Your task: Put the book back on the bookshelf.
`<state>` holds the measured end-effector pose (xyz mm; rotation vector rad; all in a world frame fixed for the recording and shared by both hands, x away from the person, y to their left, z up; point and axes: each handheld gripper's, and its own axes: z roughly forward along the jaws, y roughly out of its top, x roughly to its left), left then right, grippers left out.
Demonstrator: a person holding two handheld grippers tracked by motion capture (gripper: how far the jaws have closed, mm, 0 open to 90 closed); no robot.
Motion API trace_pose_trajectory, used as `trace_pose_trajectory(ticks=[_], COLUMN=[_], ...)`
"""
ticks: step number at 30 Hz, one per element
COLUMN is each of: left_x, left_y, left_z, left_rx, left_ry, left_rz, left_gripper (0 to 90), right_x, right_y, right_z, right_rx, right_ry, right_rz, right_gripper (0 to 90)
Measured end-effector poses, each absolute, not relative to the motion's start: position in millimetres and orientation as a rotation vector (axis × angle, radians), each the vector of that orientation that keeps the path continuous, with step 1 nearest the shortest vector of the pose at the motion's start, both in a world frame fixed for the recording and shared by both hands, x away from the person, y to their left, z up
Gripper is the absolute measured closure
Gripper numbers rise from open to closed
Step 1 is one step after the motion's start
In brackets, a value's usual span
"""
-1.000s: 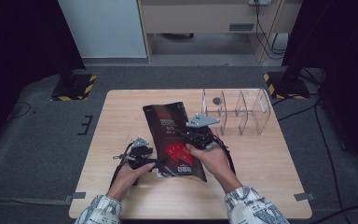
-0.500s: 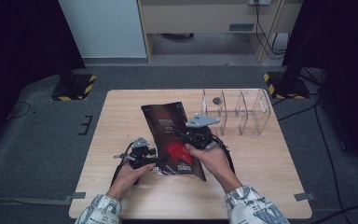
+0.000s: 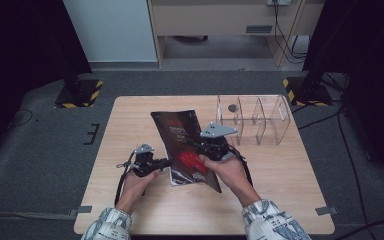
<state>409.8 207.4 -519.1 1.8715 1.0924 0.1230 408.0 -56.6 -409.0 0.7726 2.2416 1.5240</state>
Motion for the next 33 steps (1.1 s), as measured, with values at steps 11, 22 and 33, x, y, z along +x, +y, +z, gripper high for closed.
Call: trace_pose_trajectory(ticks=[11,22,33], left_x=[407.4,404.9,400.7], left_y=[209.6,209.9,214.1], left_z=[-510.6,-503.7,-489.8], left_rx=[1.874,1.887,1.886], left_ry=[1.085,1.07,1.054], left_rz=[0.19,0.265,0.384], left_gripper=[86.0,86.4,87.0], right_x=[409.0,409.3,410.2], right_y=[-64.1,-68.4,-74.3], right_z=[-412.2,-414.0,-417.5], right_rx=[0.766,0.762,0.775], right_ry=[2.224,2.224,2.211], right_rz=[1.51,1.514,1.53], right_gripper=[87.0,86.9,86.6])
